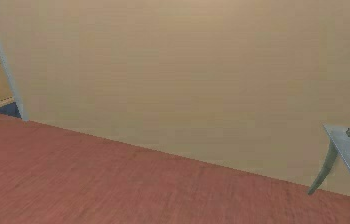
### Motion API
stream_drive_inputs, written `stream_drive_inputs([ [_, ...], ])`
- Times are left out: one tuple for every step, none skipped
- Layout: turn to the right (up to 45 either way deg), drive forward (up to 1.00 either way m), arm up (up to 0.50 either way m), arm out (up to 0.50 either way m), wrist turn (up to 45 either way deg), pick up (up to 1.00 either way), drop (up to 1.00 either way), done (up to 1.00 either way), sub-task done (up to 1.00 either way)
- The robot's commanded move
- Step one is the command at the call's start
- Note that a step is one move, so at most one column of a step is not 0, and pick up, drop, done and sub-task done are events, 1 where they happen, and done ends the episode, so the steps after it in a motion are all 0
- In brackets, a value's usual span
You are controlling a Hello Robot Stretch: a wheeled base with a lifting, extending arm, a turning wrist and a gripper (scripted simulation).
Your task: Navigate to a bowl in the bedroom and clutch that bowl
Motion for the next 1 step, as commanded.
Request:
stream_drive_inputs([
  [0.0,0.0,0.3,0.0,0.0,0.0,0.0,0.0,0.0],
])
